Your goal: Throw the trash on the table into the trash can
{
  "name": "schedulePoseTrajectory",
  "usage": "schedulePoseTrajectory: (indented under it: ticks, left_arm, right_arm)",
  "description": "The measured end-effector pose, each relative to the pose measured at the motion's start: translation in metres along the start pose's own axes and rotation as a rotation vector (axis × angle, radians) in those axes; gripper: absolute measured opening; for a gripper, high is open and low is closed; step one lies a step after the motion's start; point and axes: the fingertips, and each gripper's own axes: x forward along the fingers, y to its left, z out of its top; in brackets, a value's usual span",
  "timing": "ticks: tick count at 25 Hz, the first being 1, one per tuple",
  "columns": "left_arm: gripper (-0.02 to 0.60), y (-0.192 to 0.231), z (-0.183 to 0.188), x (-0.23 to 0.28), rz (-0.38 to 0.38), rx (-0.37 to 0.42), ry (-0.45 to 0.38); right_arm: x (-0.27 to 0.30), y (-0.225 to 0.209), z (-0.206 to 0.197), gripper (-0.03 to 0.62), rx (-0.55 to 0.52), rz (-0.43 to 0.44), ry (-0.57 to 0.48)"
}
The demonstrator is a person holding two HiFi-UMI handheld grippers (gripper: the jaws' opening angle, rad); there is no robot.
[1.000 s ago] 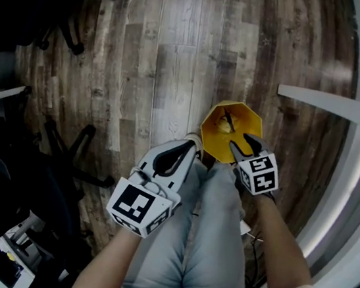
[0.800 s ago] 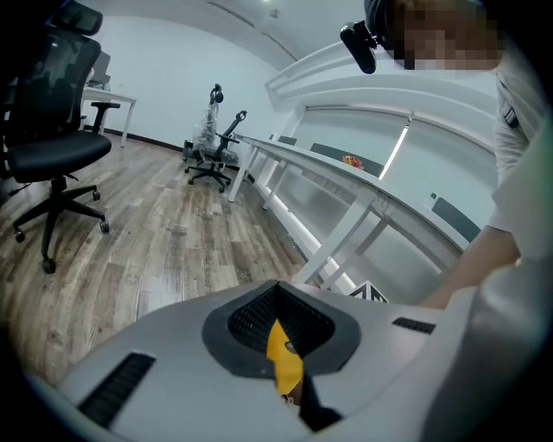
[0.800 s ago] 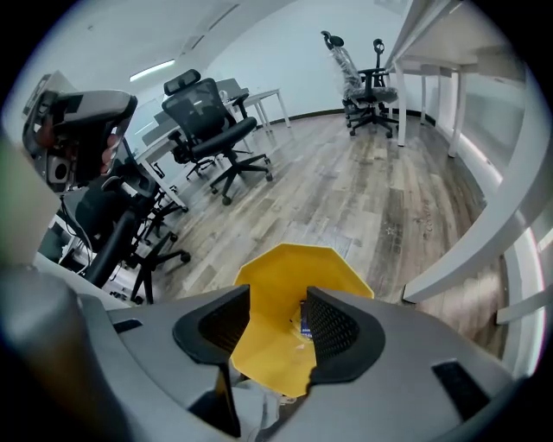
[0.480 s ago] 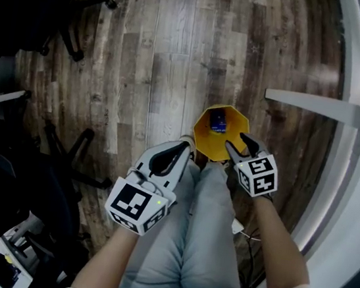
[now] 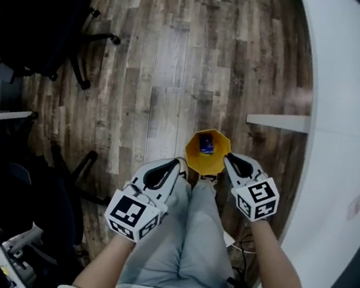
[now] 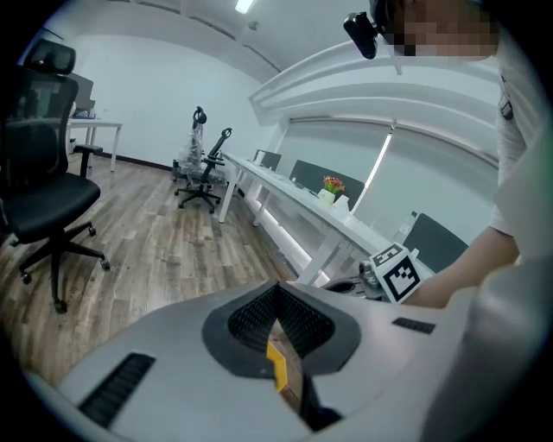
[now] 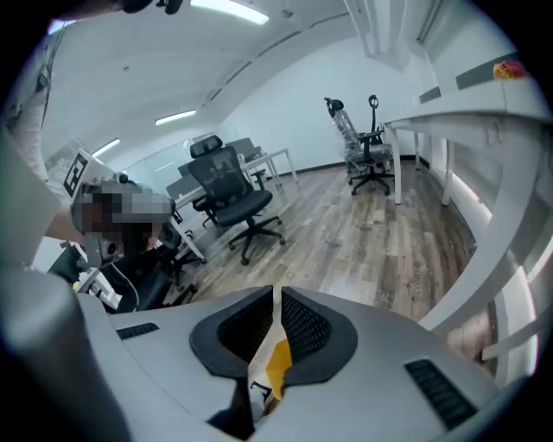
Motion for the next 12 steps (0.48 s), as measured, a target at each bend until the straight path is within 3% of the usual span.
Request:
schedulePoseTrajectory:
  ticks: [12]
  left_arm:
    - [0.002,-0.084,0.081,-0.069,-0.046,0.046,-0.014]
  right_arm:
    - [-0.146,0.067,0.127,0.038,0.026,0.022,-0.174]
